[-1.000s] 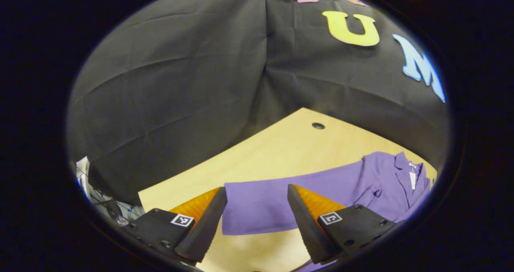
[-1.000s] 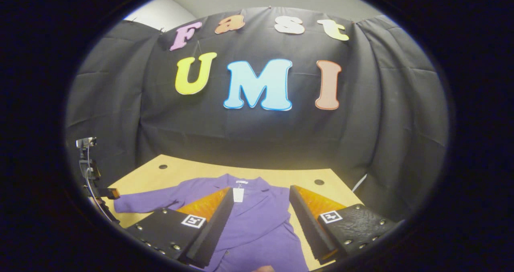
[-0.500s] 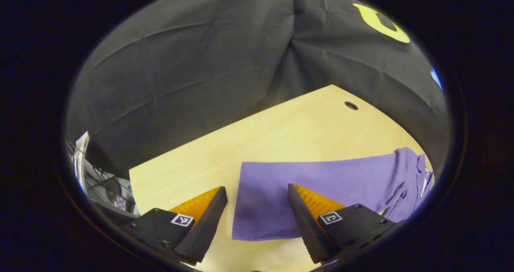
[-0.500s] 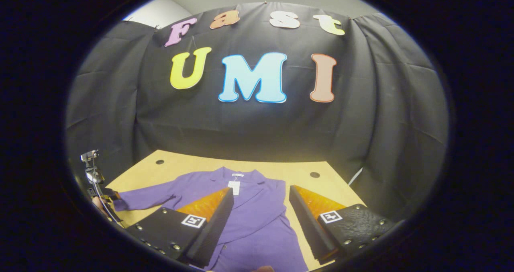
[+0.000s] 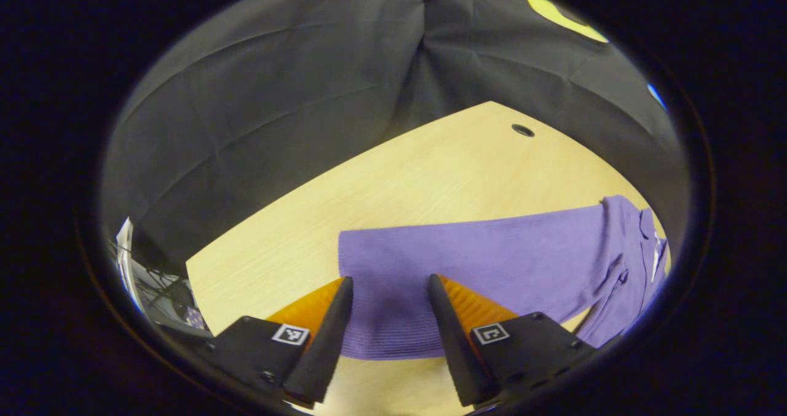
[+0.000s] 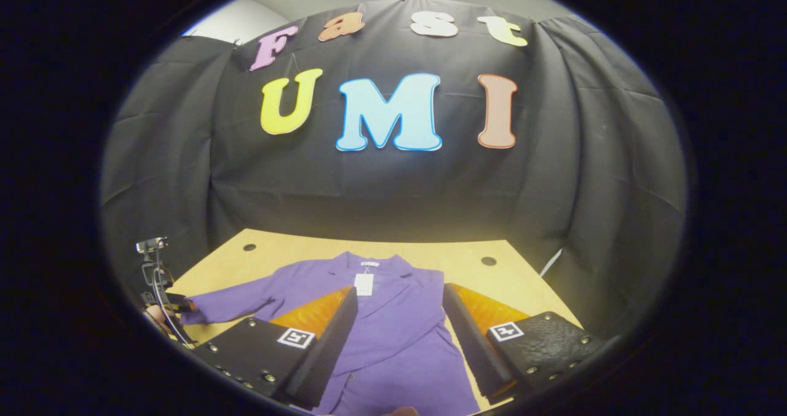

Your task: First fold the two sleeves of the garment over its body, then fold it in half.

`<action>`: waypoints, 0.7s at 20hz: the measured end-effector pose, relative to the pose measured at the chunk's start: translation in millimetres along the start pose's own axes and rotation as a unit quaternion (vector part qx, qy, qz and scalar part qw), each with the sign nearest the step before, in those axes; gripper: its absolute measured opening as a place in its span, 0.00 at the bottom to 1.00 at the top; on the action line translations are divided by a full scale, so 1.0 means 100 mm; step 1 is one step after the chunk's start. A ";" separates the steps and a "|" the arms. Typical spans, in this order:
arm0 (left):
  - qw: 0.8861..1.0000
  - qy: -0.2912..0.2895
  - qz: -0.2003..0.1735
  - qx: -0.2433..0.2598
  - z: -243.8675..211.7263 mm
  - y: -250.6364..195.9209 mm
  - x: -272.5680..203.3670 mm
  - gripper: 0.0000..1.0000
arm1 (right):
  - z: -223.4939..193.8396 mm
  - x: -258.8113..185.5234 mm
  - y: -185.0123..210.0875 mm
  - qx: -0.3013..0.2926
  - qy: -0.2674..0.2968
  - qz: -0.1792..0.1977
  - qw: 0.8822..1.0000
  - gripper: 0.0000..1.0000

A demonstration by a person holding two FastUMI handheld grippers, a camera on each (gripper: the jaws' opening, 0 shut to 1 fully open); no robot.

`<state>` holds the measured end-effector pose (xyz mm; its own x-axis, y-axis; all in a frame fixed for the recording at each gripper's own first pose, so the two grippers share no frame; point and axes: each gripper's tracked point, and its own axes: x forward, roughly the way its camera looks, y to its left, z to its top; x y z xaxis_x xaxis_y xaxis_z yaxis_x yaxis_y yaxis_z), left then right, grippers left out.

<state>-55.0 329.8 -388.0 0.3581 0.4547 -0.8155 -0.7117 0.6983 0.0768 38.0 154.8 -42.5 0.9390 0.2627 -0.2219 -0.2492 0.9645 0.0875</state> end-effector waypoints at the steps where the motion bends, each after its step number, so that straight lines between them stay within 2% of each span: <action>1: 1.000 -0.003 -0.003 0.003 0.01 -0.04 0.01 0.67 | 0.00 0.01 0.02 0.000 0.000 0.004 1.000 0.88; 3: 1.000 -0.013 -0.006 0.000 0.03 -0.13 0.02 0.47 | 0.00 0.02 0.03 0.002 0.001 0.008 1.000 0.88; 5: 1.000 -0.019 0.001 -0.004 0.03 -0.17 0.01 0.20 | -0.01 0.03 0.02 0.004 0.004 0.010 1.000 0.88; 10: 1.000 -0.017 0.003 0.025 0.03 -0.19 0.01 0.07 | -0.06 0.02 -0.06 0.012 0.009 0.003 1.000 0.88; 12: 1.000 -0.015 -0.015 0.016 0.05 -0.20 -0.03 0.07 | -0.07 0.01 -0.09 0.017 0.011 0.002 1.000 0.88; 14: 0.998 -0.009 -0.053 -0.014 0.03 -0.32 -0.08 0.07 | -0.06 -0.01 -0.14 0.020 0.012 -0.002 1.000 0.88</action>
<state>-33.3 305.8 -382.5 0.4430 0.3883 -0.8081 -0.6858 0.7273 -0.0265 39.4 141.7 -49.5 0.9343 0.2594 -0.2447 -0.2348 0.9639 0.1253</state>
